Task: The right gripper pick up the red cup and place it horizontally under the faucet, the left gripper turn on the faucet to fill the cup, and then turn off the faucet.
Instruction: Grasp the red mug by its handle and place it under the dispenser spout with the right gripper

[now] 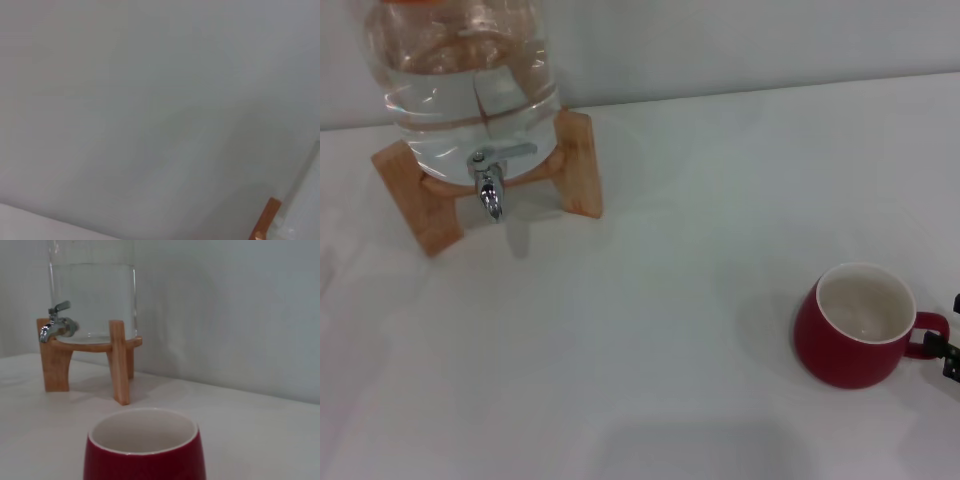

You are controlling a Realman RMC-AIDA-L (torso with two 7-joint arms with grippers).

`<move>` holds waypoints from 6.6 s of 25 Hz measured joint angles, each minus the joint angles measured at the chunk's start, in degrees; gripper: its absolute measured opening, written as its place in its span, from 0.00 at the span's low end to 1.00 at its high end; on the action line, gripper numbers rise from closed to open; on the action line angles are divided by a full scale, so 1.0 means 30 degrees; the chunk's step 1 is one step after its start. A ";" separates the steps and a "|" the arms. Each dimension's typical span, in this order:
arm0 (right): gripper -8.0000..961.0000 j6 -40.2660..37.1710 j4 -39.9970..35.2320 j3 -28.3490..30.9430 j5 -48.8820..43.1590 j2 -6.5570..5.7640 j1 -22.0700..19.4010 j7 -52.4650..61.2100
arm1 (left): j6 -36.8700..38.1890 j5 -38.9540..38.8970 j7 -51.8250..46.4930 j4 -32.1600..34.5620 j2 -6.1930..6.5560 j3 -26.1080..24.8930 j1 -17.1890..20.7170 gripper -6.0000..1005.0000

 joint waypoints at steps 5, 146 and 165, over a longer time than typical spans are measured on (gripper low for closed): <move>0.65 -0.0410 -0.0003 -0.0001 0.0020 0.0000 0.0063 -0.0003 | -0.0092 -0.0064 -0.0001 -0.0030 -0.0001 0.0000 -0.0001 0.72; 0.16 -0.0247 0.6356 -0.1003 0.2106 0.0029 0.5659 -0.4500 | -0.0537 -0.1390 0.0415 0.0064 -0.0076 -0.0177 0.2650 0.72; 0.16 -0.2088 0.8637 -0.1919 0.2094 0.0323 0.8363 -0.5302 | -0.0653 -0.1427 0.0438 -0.0047 -0.0059 -0.0087 0.2538 0.72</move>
